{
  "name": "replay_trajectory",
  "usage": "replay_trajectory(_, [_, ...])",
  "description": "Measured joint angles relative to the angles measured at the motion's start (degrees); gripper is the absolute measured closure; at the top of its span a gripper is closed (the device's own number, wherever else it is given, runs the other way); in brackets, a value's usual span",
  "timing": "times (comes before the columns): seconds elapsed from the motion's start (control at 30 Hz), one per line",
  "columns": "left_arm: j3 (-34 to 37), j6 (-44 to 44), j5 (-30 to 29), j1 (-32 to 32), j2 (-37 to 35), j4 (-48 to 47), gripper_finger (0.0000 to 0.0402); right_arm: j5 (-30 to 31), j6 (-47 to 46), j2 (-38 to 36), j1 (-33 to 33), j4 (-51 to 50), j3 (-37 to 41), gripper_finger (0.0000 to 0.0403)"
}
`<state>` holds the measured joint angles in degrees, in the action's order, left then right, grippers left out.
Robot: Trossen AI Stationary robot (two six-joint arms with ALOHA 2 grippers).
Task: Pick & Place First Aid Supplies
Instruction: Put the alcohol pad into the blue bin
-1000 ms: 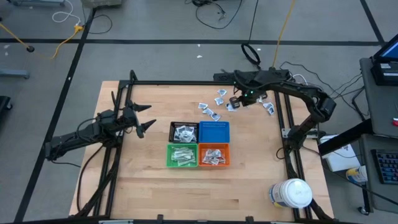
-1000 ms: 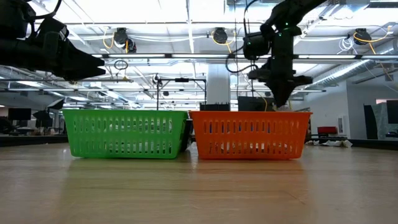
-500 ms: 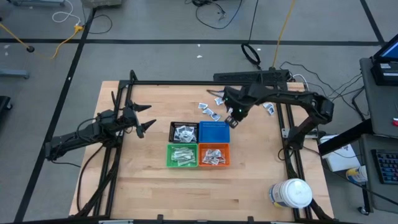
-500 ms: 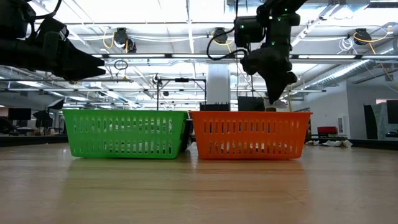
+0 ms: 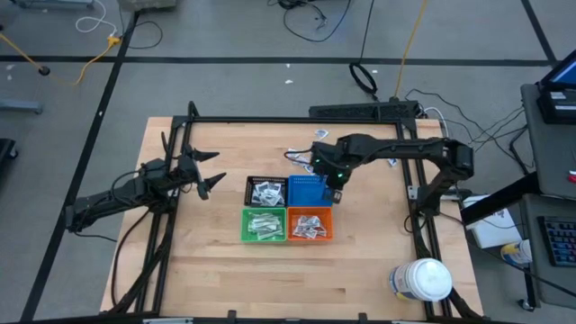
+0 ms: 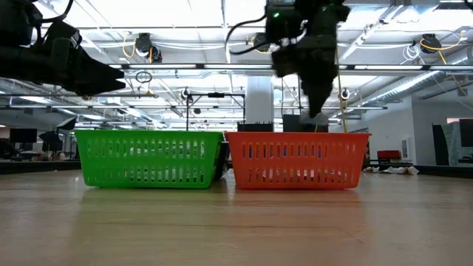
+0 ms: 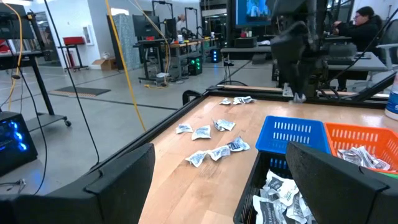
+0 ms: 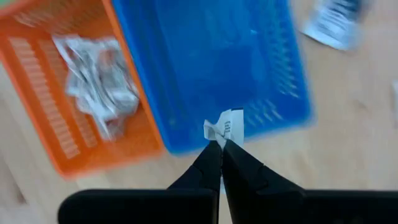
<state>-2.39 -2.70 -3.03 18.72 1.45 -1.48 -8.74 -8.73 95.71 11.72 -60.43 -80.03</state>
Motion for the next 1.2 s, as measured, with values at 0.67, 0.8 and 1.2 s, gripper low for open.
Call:
replay_trajectory(0.67, [0.0,0.0,0.0,0.0,0.0,0.0,0.0036,-0.1,7.0,14.4,-0.7,-9.8,-20.4,0.0401])
replay_trajectory(0.8, [0.0,0.0,0.0,0.0,0.0,0.0,0.0036,0.0,7.1,15.9,-0.7,-10.3,-22.1,0.0401])
replay_trajectory(1.2, [0.0,0.0,0.0,0.0,0.0,0.0,0.0036,0.0,6.0,18.0,-1.3,-0.9,-16.1,0.0401])
